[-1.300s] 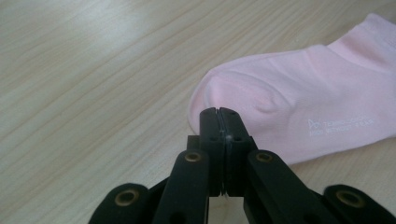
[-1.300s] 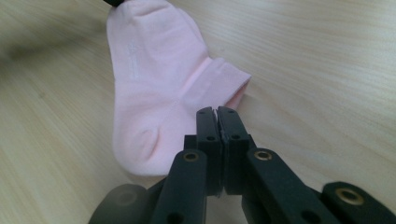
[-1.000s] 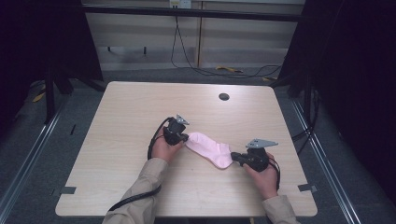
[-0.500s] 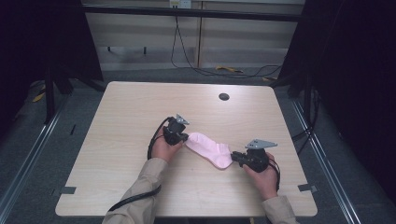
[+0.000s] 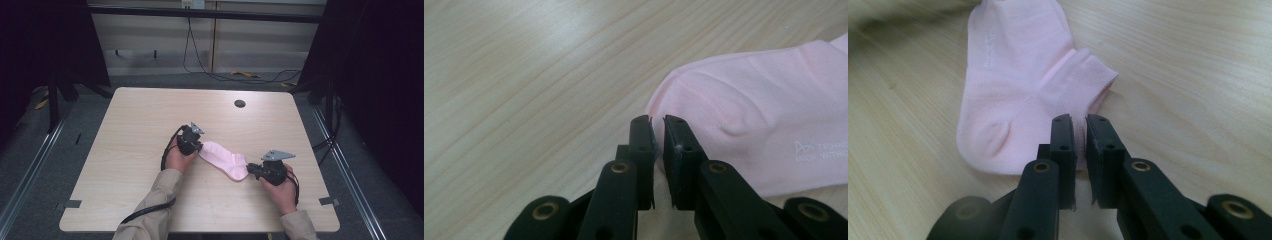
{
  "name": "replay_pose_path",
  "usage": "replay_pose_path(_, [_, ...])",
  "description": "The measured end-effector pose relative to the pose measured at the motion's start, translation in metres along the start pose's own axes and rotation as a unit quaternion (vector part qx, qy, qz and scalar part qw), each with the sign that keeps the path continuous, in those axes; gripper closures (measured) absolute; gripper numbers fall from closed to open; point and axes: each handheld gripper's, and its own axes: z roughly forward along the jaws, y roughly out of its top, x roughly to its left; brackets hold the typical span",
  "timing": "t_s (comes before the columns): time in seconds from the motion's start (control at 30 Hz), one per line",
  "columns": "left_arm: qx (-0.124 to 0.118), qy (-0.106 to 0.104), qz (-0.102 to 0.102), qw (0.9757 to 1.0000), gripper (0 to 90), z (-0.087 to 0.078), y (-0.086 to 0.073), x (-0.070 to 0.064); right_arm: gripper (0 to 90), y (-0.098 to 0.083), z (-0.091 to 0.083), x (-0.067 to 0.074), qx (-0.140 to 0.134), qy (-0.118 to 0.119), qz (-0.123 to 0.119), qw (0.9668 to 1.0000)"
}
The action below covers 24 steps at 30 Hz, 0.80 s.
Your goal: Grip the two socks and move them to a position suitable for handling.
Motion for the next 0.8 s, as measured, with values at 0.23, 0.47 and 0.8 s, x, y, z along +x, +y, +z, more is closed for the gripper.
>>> replay_pose_path(0.23, [0.006, -0.022, -0.006, 0.9997, 88.8, 0.001, -0.001, 0.003, 82.8, 0.000, 0.000, 0.001, 0.001, -0.001, -0.002, 1.0000])
replay_pose_path(0.47, [0.012, -0.026, -0.017, 0.9995, 89.8, -0.010, -0.004, 0.001, 78.9, -0.001, -0.001, 0.000, -0.004, -0.004, 0.003, 1.0000])
replay_pose_path(0.8, [0.007, -0.028, -0.025, 0.9993, 89.8, -0.030, -0.015, 0.001, 69.1, -0.004, -0.010, 0.005, -0.018, -0.002, -0.002, 0.9998])
